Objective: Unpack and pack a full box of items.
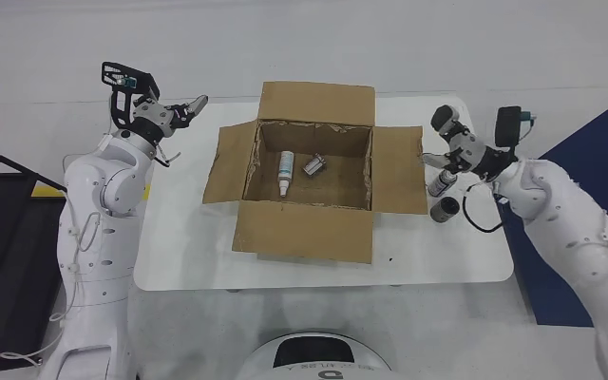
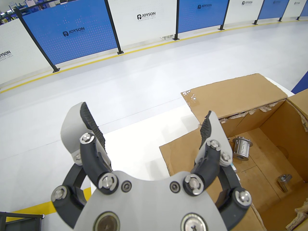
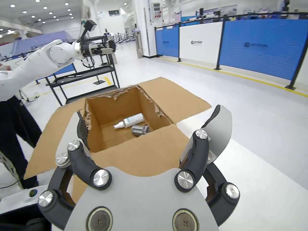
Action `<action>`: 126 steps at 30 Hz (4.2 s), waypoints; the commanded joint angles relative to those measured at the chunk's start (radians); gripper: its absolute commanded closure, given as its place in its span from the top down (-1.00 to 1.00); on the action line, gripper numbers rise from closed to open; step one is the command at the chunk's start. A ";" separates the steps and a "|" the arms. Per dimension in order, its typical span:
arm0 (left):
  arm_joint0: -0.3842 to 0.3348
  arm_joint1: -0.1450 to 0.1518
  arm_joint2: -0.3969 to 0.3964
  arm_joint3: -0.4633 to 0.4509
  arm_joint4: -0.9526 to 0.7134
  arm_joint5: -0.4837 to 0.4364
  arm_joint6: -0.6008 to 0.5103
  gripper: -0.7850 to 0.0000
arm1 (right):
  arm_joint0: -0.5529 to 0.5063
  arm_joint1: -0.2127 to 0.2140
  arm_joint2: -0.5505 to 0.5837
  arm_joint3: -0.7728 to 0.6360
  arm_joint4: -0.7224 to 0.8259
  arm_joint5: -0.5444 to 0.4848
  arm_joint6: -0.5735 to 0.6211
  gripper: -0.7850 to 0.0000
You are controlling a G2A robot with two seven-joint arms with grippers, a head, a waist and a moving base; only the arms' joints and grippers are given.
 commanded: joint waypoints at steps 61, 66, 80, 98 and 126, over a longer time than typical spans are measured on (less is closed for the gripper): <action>0.000 0.000 0.000 0.000 0.000 0.000 0.000 1.00 | 0.396 -0.572 -0.584 0.388 -0.063 0.839 0.696 -0.16; 0.000 0.000 0.000 0.000 0.000 0.000 0.000 1.00 | 0.394 -0.584 -0.573 0.377 -0.104 0.842 0.693 -0.68; 0.000 0.000 0.000 0.000 0.000 0.000 0.000 1.00 | 0.316 -0.532 -0.475 0.166 -0.292 0.865 0.663 -1.00; 0.000 0.000 0.000 0.000 0.000 0.000 0.000 1.00 | -0.270 -0.284 0.114 -0.463 -0.555 0.837 0.307 -1.00; 0.000 0.000 0.000 0.000 0.000 0.000 0.000 1.00 | -0.645 -0.233 0.563 -0.594 -0.395 0.773 0.151 -1.00</action>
